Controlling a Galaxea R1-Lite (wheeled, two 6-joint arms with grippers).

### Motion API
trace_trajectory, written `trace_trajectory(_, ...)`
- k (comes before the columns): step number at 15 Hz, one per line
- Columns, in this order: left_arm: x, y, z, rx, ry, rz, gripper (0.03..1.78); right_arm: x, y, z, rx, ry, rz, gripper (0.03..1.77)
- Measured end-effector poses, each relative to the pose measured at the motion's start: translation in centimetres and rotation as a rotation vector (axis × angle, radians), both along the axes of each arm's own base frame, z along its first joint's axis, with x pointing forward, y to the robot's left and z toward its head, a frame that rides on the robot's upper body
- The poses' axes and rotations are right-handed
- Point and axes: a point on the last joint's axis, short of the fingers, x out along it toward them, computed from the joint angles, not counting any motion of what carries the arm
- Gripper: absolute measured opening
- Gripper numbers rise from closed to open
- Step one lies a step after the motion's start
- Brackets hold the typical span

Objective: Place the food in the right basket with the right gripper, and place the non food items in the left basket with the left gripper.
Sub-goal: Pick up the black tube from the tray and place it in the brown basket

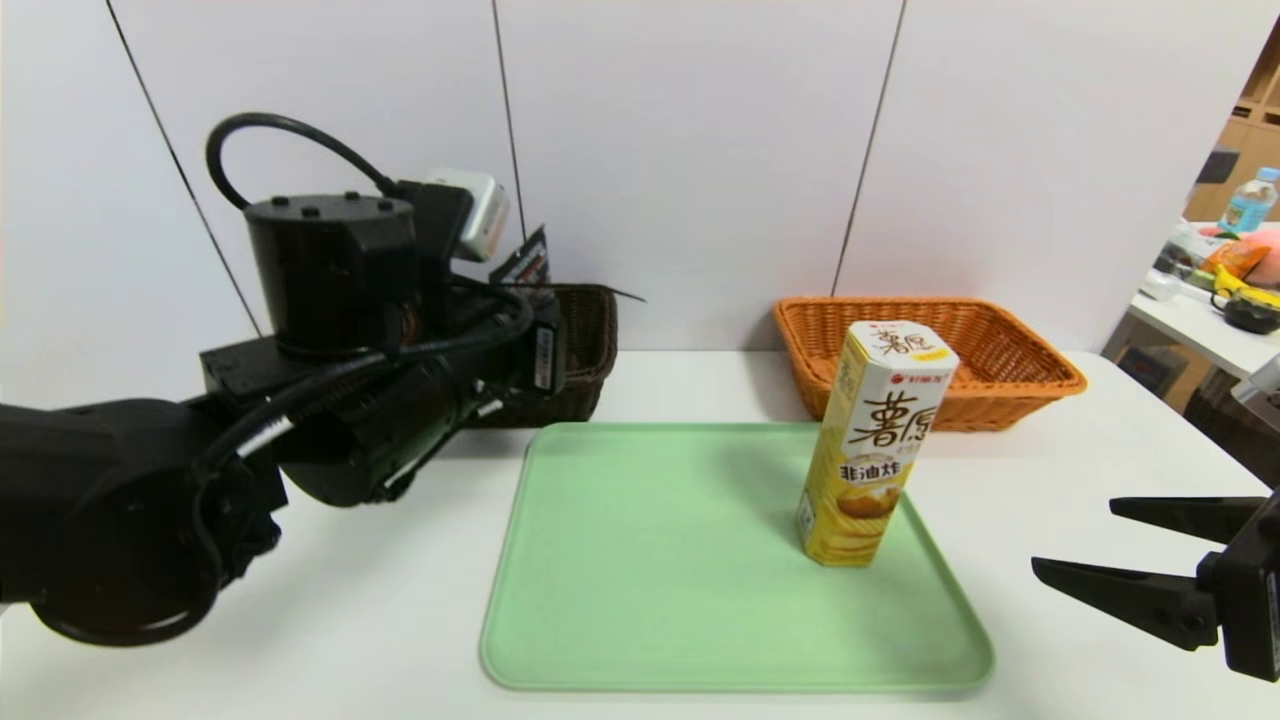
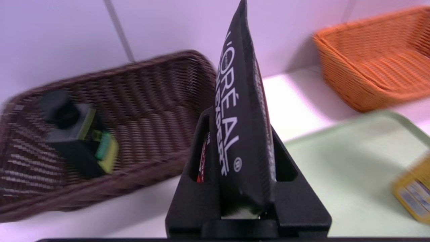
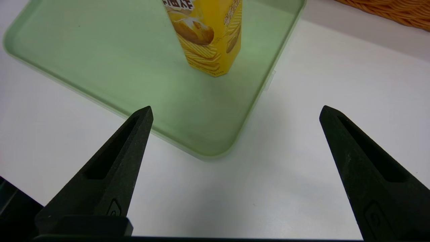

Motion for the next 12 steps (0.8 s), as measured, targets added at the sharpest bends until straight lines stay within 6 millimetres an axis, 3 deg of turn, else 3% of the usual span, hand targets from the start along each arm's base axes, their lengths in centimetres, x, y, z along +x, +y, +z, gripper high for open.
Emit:
trace_trajectory(3,3.5,3.5,1.6,-0.003,0.002,0.051,0.33,0.0,0.1,0.0,0.000,0.000,0.006,1.71)
trace_trajectory(5,6.2,4.5,2.1,-0.004,-0.013,0.068,0.33,0.0,0.1,0.0,-0.002,-0.002,0.009,1.71)
trace_trajectory(12,12.8,3.5,-0.5,0.016,0.017,0.097,0.33,0.0,0.1,0.2,-0.003,-0.009,0.009,1.71)
